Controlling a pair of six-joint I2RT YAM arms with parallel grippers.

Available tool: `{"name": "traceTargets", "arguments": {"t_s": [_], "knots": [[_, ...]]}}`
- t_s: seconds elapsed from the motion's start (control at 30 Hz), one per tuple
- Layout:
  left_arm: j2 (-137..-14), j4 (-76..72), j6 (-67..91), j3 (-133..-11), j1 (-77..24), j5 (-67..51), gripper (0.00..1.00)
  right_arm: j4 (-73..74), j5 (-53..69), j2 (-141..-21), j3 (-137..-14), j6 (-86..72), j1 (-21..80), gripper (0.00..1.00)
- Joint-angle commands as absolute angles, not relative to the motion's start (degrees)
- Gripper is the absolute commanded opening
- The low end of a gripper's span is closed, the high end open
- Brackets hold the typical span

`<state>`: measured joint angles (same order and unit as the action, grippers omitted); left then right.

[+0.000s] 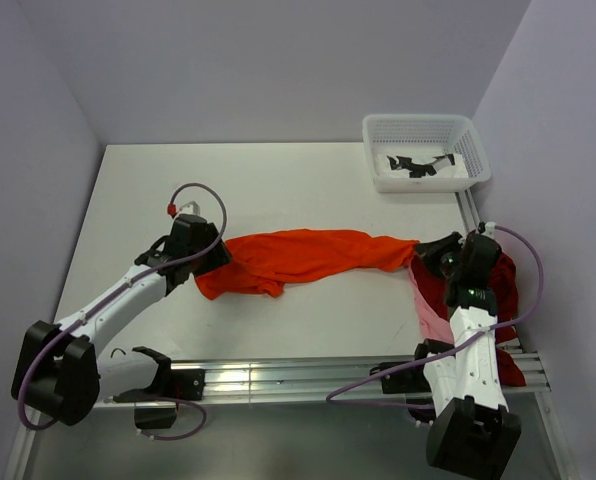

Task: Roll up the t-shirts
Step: Flatten the tshirt

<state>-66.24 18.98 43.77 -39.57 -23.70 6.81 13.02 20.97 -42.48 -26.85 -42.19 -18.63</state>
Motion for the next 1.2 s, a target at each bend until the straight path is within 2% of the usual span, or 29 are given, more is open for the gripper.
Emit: {"name": "traceTargets", "arguments": {"t_s": [0.0, 0.37, 0.43, 0.5, 0.53, 0.6, 0.63, 0.73, 0.97, 1.17], "knots": [[-69.6, 14.94, 41.66, -43.15, -23.47, 2.29, 0.58, 10.2, 22.32, -41.84, -25.93, -40.78, -18.98, 0.0], [-78.04, 10.73, 41.04, -44.03, -22.77, 0.44, 0.57, 9.84, 24.0, -41.75, -25.4, -40.52, -18.98, 0.0], [-78.48, 10.46, 40.87, -44.56, -22.59, 1.49, 0.55, 9.93, 24.17, -41.57, -25.31, -40.34, -18.9, 0.0], [-78.66, 10.46, 40.52, -44.91, -22.59, 1.41, 0.48, 10.02, 24.0, -41.75, -25.4, -40.25, -18.98, 0.0], [-78.75, 10.37, 40.43, -45.0, -22.59, 1.15, 0.39, 10.19, 23.82, -41.92, -25.57, -39.99, -18.98, 0.0], [-78.66, 10.11, 40.34, -45.26, -22.5, 0.44, 0.32, 10.37, 23.82, -42.1, -25.75, -39.82, -18.98, 0.0], [-78.66, 10.28, 40.34, -45.26, -22.5, 0.44, 0.21, 10.28, 23.82, -42.1, -25.75, -39.99, -18.9, 0.0], [-78.05, 11.42, 40.34, -45.62, -22.5, 0.44, 0.0, 9.93, 24.08, -42.19, -25.58, -40.25, -18.9, 0.0], [-70.07, 15.37, 40.08, -45.96, -22.5, 4.92, 0.0, 10.28, 24.61, -42.63, -26.28, -40.25, -18.98, 0.0], [-59.62, 20.38, 40.25, -49.74, -22.5, 7.47, 0.0, 13.95, 27.86, -42.1, -33.38, -39.38, -18.9, 0.0]]}}
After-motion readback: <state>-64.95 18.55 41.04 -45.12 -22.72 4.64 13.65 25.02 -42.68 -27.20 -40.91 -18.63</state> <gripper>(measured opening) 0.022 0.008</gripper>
